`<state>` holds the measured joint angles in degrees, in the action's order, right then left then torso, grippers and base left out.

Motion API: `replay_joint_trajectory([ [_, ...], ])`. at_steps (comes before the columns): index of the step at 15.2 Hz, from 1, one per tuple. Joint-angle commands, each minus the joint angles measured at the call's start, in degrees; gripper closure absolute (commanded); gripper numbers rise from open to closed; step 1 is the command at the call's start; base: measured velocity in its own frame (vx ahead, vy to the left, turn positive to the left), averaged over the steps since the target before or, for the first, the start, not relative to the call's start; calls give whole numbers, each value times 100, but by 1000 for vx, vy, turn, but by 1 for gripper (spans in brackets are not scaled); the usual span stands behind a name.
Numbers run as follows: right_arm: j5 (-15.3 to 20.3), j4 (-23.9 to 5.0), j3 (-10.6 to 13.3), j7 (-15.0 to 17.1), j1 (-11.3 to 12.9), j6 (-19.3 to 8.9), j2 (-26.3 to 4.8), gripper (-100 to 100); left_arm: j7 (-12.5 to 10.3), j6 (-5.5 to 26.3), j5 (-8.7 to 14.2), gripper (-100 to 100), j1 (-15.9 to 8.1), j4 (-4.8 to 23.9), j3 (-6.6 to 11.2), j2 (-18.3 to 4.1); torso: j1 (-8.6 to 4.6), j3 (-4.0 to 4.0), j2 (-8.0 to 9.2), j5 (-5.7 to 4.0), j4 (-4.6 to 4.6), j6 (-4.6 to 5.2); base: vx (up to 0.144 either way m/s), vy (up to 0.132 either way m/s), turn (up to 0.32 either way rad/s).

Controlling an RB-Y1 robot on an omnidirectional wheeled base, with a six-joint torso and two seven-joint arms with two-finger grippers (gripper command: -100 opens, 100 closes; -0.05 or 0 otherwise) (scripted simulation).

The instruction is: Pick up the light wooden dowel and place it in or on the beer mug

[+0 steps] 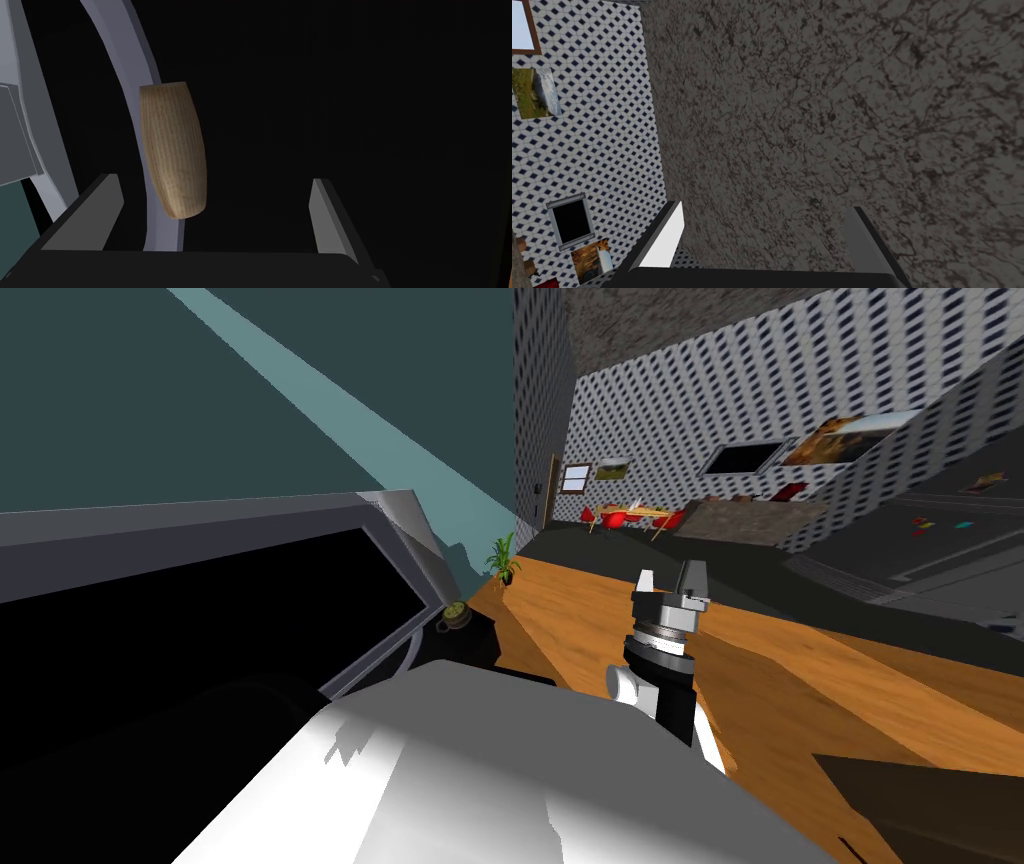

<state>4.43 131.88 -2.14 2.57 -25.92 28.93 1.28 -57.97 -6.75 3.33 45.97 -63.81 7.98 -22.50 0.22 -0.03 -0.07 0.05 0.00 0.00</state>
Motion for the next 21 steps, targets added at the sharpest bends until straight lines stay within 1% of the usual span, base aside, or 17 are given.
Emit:
replay_joint_trajectory([
  [1,0,0,0,0,0,0,0,0,-211,4,-30,-100,40,286,49,54,0,0,0,0,0,0,20,34,-232],
  [2,0,0,0,0,1,0,0,0,-211,4,-30,-100,40,310,49,54,-2,1,1,-1,0,2,23,32,-257],
  [3,0,0,0,0,1,0,0,0,-397,44,-42,-100,71,486,76,64,-2,1,1,-1,0,2,27,37,-292],
  [5,0,0,0,0,1,0,0,0,-397,44,-42,-100,71,520,76,64,1,0,-1,-1,0,3,21,40,-212],
  [6,0,0,0,0,0,0,0,0,-570,81,-53,-100,99,694,101,74,-1,0,0,-1,0,0,19,32,-260],
  [7,0,0,1,0,1,0,0,0,-570,81,-53,-100,99,717,101,74,-1,0,0,-1,0,4,19,39,-243],
  [8,0,0,0,0,0,0,0,0,-728,114,-63,-100,123,900,124,83,0,0,0,-1,0,2,18,51,-291],
  [10,0,0,0,0,0,0,0,0,-728,114,-63,-100,123,900,124,83,4,1,1,0,0,1,13,46,-135],
  [11,0,0,0,0,0,0,0,0,-871,144,-73,-100,144,1069,144,90,1,1,1,0,0,-1,15,31,-163],
  [13,0,0,1,0,1,0,0,0,-1106,193,-89,-100,173,1357,176,99,3,0,0,-1,0,6,22,58,-396],
  [16,0,0,0,0,1,0,-1,0,-1327,242,-106,-100,177,1641,194,117,19,0,1,2,0,3,12,87,-278],
  [17,0,0,0,0,0,0,-1,0,-1235,181,-98,-100,184,1557,184,107,18,0,1,3,0,1,4,50,-62],
  [18,0,0,-1,0,0,0,0,0,-1112,206,-75,-100,22,1694,246,147,9,1,1,2,1,-1,-10,36,51],
  [20,0,0,-1,0,0,0,0,0,-1010,211,-60,-100,-87,1775,287,174,-1,4,7,1,2,-2,-30,35,54],
  [21,0,0,-1,0,0,0,0,0,-908,217,-44,-100,-195,1855,327,202,-3,6,11,0,3,-3,-34,33,60],
])
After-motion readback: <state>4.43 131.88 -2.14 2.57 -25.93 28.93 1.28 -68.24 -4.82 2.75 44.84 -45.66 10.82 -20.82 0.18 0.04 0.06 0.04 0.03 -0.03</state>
